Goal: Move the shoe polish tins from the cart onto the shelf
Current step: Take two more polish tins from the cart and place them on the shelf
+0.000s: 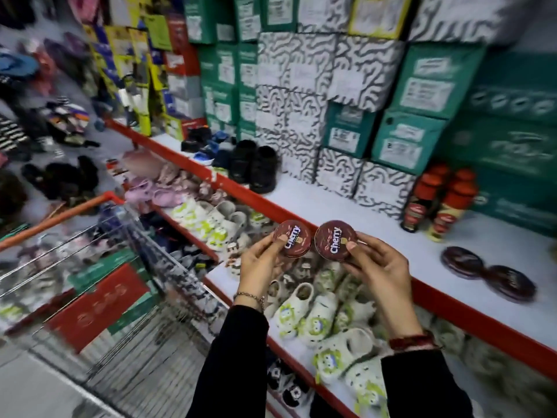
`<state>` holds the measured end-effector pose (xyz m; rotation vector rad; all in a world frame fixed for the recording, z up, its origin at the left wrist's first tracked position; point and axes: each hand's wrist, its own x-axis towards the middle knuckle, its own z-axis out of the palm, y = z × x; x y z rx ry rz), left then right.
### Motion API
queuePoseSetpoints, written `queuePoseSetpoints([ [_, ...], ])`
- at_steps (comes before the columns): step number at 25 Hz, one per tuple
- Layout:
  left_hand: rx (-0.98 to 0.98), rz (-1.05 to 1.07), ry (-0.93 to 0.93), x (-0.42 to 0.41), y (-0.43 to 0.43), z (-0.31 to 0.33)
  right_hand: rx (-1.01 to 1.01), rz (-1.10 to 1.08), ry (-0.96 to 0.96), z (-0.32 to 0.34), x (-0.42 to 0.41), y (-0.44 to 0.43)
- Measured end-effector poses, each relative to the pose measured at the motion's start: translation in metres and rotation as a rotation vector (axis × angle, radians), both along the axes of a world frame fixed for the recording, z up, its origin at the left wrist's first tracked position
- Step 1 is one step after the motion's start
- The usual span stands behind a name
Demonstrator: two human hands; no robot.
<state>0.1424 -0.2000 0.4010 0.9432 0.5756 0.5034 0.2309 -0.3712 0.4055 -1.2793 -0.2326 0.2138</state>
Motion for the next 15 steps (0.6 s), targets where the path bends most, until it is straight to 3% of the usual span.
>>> queuePoseSetpoints([
  [8, 0.298, -0.301, -0.016, 0.078, -0.098, 0.055, -0.069, -0.340, -0.084, 0.046, 0.017, -0.132],
  [15, 0.796, -0.493, 0.139, 0.125, -0.157, 0.050, -0.494, -0.637, -0.056, 0.034, 0.024, -0.209],
])
